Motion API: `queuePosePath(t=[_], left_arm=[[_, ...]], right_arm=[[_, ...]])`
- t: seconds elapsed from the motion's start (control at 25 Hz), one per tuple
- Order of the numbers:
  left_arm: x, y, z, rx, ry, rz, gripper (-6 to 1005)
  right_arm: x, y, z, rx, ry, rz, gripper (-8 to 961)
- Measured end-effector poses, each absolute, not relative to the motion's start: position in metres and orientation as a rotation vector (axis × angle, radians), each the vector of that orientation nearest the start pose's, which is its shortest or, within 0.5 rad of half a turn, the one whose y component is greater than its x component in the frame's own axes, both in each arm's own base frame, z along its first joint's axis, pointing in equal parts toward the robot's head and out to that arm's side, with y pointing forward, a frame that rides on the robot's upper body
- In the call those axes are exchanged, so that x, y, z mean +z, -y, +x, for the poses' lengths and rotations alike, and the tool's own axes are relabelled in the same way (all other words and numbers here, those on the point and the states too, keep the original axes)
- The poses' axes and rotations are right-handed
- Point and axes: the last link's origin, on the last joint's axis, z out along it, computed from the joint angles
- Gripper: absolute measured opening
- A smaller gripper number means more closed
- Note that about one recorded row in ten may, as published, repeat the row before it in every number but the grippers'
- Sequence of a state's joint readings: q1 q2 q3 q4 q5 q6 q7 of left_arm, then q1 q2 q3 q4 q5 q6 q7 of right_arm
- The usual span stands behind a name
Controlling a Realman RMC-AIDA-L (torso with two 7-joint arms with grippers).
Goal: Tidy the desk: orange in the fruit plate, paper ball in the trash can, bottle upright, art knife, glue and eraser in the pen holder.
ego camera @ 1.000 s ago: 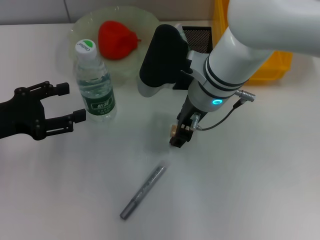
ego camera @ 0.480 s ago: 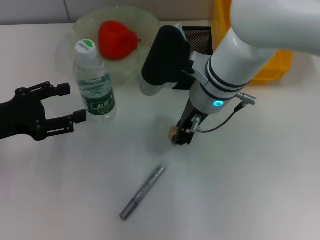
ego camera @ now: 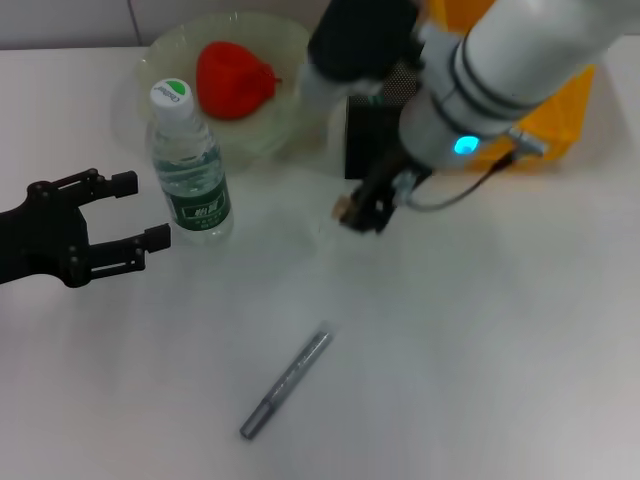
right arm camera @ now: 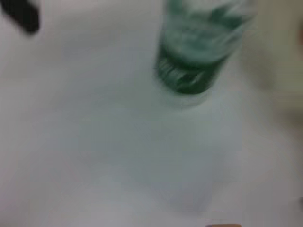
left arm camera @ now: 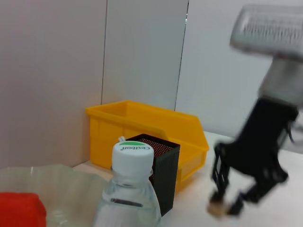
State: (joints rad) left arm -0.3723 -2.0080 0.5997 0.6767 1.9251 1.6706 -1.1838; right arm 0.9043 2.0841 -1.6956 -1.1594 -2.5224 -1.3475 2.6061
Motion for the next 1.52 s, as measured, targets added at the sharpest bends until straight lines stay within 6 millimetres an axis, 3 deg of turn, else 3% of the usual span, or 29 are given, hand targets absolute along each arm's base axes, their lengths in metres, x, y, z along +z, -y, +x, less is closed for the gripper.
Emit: queuePosePath(t=[0.12, 0.16, 0.2, 0.32, 0.72, 0.8, 1.2, 1.4, 1.52], left_arm=[[0.048, -0.29, -0.311, -0.721, 0.477, -2.592, 815], [0.048, -0.29, -0.311, -0.721, 0.477, -2.592, 814], [0.048, -0.29, -0.311, -0.721, 0.477, -2.592, 814], [0.048, -0.29, -0.312, -0.721, 0.479, -2.591, 814], [0.049, -0.288, -0.314, -0.719, 0.496, -2.588, 814], [0.049, -0.288, -0.314, -0.718, 0.496, -2.588, 814], [0.053, -0.289, -0.315, -0.708, 0.494, -2.582, 815], [0.059, -0.292, -0.313, -0.689, 0.505, -2.594, 815], [0.064, -0.293, -0.31, -0.669, 0.512, -2.603, 815]], right_arm=[[-0.048, -0.381, 0.073, -0.477, -0.376, -2.656, 255], [-0.048, -0.381, 0.073, -0.477, -0.376, -2.656, 255], [-0.035, -0.388, 0.069, -0.443, -0.338, -2.579, 255], [-0.028, -0.396, 0.068, -0.406, -0.317, -2.528, 254], [-0.032, -0.421, 0.079, -0.313, -0.274, -2.424, 259], [-0.034, -0.427, 0.088, -0.315, -0.286, -2.411, 266], [-0.033, -0.432, 0.097, -0.32, -0.326, -2.401, 302], [-0.025, -0.431, 0.096, -0.296, -0.36, -2.395, 545], [-0.016, -0.426, 0.094, -0.279, -0.381, -2.401, 570]])
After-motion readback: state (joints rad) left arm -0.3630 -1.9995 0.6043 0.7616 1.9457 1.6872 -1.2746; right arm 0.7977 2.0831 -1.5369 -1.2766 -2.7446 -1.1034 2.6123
